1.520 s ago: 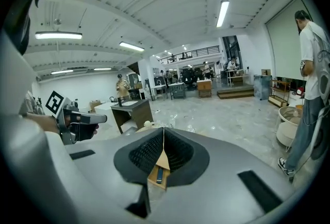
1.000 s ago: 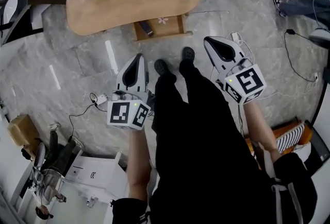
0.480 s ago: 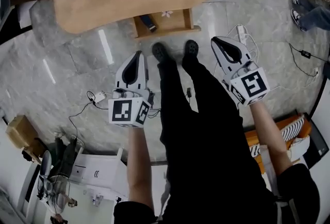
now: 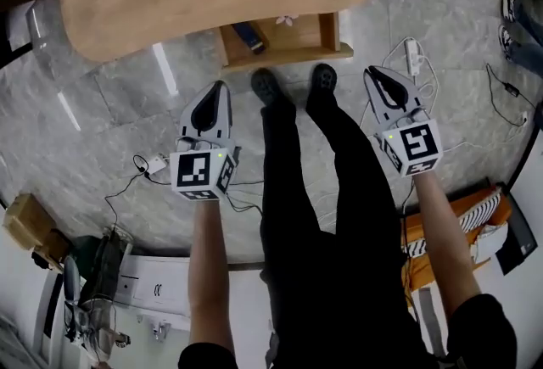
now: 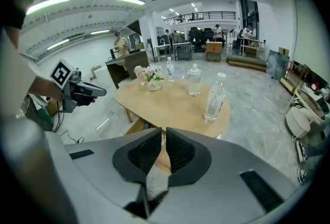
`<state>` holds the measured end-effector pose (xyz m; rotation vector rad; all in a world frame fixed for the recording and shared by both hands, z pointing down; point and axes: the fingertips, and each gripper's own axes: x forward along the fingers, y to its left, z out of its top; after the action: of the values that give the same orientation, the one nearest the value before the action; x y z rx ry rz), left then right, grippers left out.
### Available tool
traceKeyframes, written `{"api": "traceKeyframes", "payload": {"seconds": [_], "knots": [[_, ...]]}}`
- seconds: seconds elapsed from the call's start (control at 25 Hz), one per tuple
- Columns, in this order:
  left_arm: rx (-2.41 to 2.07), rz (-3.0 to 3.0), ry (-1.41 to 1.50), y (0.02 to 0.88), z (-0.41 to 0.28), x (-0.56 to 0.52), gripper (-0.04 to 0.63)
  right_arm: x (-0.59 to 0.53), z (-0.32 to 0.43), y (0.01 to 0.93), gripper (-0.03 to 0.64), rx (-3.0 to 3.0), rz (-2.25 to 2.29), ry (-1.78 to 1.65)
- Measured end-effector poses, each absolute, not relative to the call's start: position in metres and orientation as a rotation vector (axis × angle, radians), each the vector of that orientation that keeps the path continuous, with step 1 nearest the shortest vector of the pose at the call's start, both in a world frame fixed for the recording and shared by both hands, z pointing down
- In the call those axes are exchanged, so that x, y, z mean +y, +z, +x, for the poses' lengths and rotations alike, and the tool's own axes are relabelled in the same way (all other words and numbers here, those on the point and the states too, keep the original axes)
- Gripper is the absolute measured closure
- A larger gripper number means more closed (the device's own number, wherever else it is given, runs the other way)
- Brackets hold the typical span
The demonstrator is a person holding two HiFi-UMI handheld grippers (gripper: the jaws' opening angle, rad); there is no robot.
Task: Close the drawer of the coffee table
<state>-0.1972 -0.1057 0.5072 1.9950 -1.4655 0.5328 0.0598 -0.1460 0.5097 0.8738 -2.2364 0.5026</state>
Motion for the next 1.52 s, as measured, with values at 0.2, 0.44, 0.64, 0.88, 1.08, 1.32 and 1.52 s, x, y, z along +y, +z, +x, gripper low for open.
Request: {"api": "traceKeyframes", "payload": {"seconds": [0.2,0.44,0.64,0.88,1.08,1.32,1.52], "knots": [[-1.422,1.908,0.501,0.589,-0.213,-0.091,0.581,-0.150,0.053,0.584,0.603,-2.197,0.852,0.502],[-1.417,1.871,0.580,0.657,-0.224,-0.072,0.580,-0.140,0.058,0.646,0.552,-2.125,0.812,0.513],[-1.395,1.835,0.630,0.700,-0.229,-0.057,0.575,-0.123,0.071,0.688,0.492,-2.050,0.759,0.531],[-1.371,1.799,0.675,0.747,-0.236,-0.049,0.430,-0.120,0.086,0.738,0.416,-1.964,0.714,0.500],[-1.299,1.834,0.751,0.780,-0.229,-0.044,0.299,-0.111,0.102,0.786,0.405,-1.874,0.650,0.474],[-1.257,1.849,0.812,0.807,-0.220,-0.047,0.285,-0.117,0.105,0.817,0.405,-1.848,0.675,0.534],[-1.271,1.835,0.808,0.816,-0.219,-0.054,0.285,-0.123,0.105,0.828,0.407,-1.835,0.732,0.595]]}}
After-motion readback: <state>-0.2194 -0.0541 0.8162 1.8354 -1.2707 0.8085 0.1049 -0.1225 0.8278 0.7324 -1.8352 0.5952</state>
